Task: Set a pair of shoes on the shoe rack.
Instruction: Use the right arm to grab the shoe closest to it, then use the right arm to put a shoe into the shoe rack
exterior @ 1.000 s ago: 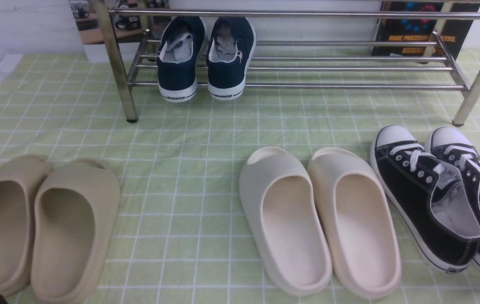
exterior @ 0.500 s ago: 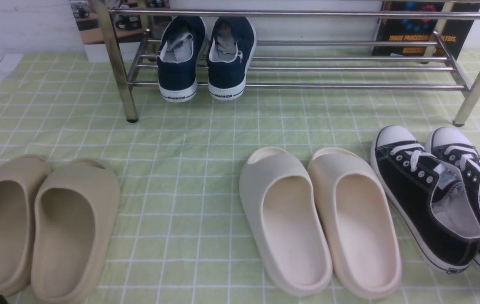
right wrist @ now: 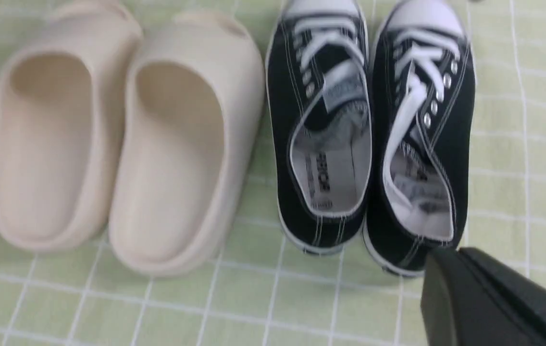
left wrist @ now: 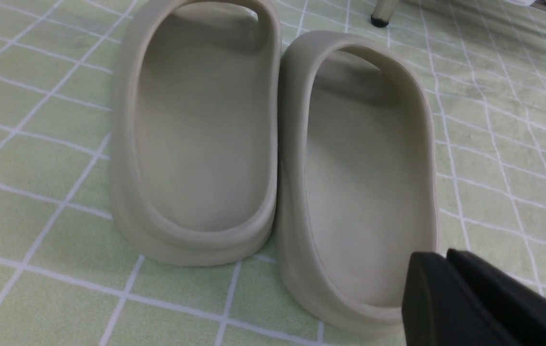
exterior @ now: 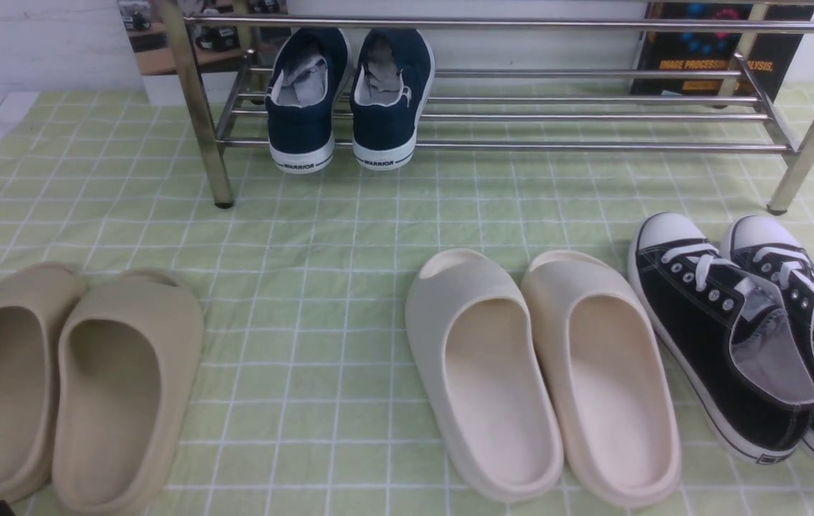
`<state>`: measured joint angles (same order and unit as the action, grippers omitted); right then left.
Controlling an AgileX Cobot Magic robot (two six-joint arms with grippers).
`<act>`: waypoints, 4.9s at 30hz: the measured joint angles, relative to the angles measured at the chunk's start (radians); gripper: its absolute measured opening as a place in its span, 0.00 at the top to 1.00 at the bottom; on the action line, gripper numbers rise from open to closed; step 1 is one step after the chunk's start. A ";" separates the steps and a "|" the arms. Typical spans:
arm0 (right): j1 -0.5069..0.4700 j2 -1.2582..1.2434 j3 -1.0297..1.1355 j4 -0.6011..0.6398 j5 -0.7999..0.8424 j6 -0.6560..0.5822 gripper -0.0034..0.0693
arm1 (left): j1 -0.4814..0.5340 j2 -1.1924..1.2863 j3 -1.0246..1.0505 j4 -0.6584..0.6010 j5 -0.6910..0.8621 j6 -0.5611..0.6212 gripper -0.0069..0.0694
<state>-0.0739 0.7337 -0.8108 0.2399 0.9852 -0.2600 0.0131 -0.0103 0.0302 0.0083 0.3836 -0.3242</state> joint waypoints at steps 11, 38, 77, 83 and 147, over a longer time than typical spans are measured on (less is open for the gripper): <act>0.220 0.411 -0.187 -0.103 0.080 0.018 0.91 | 0.000 0.000 0.000 -0.001 0.000 0.000 0.84; 0.371 0.907 -0.230 -0.264 -0.079 0.200 0.94 | 0.000 0.000 0.000 0.000 0.000 0.000 0.81; 0.373 1.351 -1.270 -0.367 0.177 0.098 0.93 | 0.000 0.000 0.000 -0.001 0.000 0.000 0.76; 0.373 1.472 -1.406 -0.383 0.132 0.097 0.93 | 0.000 0.000 0.000 -0.001 0.000 0.000 0.76; 0.318 1.429 -1.190 -0.327 -0.029 0.275 0.96 | 0.000 0.000 0.000 -0.001 0.000 0.000 0.67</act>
<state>0.2442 2.1628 -2.0010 -0.0872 0.9564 0.0149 0.0131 -0.0103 0.0302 0.0074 0.3836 -0.3242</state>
